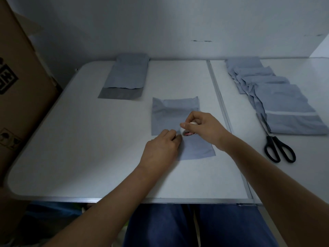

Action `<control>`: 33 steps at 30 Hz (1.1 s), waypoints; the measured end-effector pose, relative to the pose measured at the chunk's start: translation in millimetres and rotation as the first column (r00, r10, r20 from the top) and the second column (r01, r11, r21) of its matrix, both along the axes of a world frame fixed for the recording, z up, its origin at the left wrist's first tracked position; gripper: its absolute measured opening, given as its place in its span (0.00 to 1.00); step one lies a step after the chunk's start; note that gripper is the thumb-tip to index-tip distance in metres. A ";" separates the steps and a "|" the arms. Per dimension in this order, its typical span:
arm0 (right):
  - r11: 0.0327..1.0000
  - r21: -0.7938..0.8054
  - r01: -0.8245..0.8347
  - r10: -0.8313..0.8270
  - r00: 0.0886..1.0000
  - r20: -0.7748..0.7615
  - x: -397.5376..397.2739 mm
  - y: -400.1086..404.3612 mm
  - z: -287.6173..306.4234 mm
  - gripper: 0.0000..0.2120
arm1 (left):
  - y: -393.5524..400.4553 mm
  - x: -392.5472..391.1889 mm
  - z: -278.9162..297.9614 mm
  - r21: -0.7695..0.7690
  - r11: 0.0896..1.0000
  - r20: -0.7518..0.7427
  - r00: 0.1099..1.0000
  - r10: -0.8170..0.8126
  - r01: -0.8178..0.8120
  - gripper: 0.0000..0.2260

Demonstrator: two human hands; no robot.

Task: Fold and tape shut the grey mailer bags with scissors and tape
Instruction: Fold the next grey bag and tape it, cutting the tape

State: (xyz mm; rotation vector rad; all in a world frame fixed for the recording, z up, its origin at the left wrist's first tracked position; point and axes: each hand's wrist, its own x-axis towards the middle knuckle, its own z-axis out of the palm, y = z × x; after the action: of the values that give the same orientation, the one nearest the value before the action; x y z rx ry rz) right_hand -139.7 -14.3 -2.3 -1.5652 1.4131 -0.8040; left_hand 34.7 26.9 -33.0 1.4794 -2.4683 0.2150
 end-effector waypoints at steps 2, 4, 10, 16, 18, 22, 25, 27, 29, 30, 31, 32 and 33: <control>1.000 -0.009 -0.009 0.009 0.999 -0.038 -2.2 -1.1 1.4 0.11 | 0.3 0.4 0.2 -0.011 1.000 0.006 1.000 -0.007 0.007 0.08; 1.000 -0.019 -0.015 0.013 0.997 -0.074 -4.8 -1.7 2.5 0.11 | 0.5 1.2 0.1 -0.015 1.000 0.012 1.000 -0.021 0.021 0.08; 0.999 -0.036 -0.032 0.023 0.975 -0.221 -11.5 -2.9 7.9 0.12 | 0.4 2.0 -3.1 -0.042 0.999 -0.009 0.999 -0.035 0.034 0.10; 0.998 -0.028 -0.048 0.038 0.959 -0.280 -14.4 1.2 15.8 0.12 | 0.6 2.3 -5.3 -0.082 0.996 -0.010 0.999 -0.041 0.040 0.08; 0.998 -0.028 -0.054 0.043 0.957 -0.288 -16.0 1.6 16.8 0.11 | 0.4 2.2 -6.0 -0.088 0.995 -0.013 0.999 -0.044 0.043 0.10; 0.997 -0.037 -0.075 0.058 0.940 -0.337 -20.9 1.4 16.3 0.11 | -0.8 2.1 -6.8 -0.070 0.996 -0.015 0.999 -0.049 0.048 0.13; 0.995 -0.049 -0.091 0.063 0.913 -0.403 -25.2 -0.9 14.1 0.11 | -0.8 2.4 -6.5 -0.056 0.997 -0.008 0.999 -0.044 0.043 0.13; 0.993 -0.050 -0.104 0.068 0.877 -0.476 -27.2 -1.7 14.5 0.12 | -0.5 2.4 -6.3 -0.049 0.998 -0.006 0.999 -0.046 0.046 0.14; 0.991 -0.059 -0.120 0.070 0.841 -0.537 -28.4 -0.5 16.9 0.12 | 0.0 2.4 -6.0 -0.045 0.998 -0.007 0.999 -0.045 0.044 0.14; 0.990 -0.070 -0.122 0.063 0.829 -0.555 -28.9 0.4 17.8 0.12 | 0.2 2.5 -6.1 -0.042 0.998 -0.009 0.999 -0.042 0.042 0.14; 0.989 -0.080 -0.122 0.056 0.822 -0.567 -29.1 1.5 18.8 0.12 | 0.4 2.4 -6.0 -0.039 0.998 -0.011 0.999 -0.040 0.039 0.14; 0.989 -0.084 -0.124 0.054 0.819 -0.572 -29.3 2.6 19.4 0.13 | 0.5 2.4 -6.1 -0.035 0.999 -0.010 0.999 -0.037 0.037 0.14; 0.988 -0.084 -0.127 0.058 0.822 -0.566 -29.6 3.6 19.8 0.13 | 0.9 2.2 -6.2 -0.032 0.999 -0.009 0.999 -0.036 0.036 0.15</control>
State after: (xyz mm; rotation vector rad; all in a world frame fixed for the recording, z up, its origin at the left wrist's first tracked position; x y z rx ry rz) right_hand -169.2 -10.7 17.5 -2.0595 1.7025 -0.3730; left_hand 36.9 27.8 -39.1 1.4189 -2.4703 0.2386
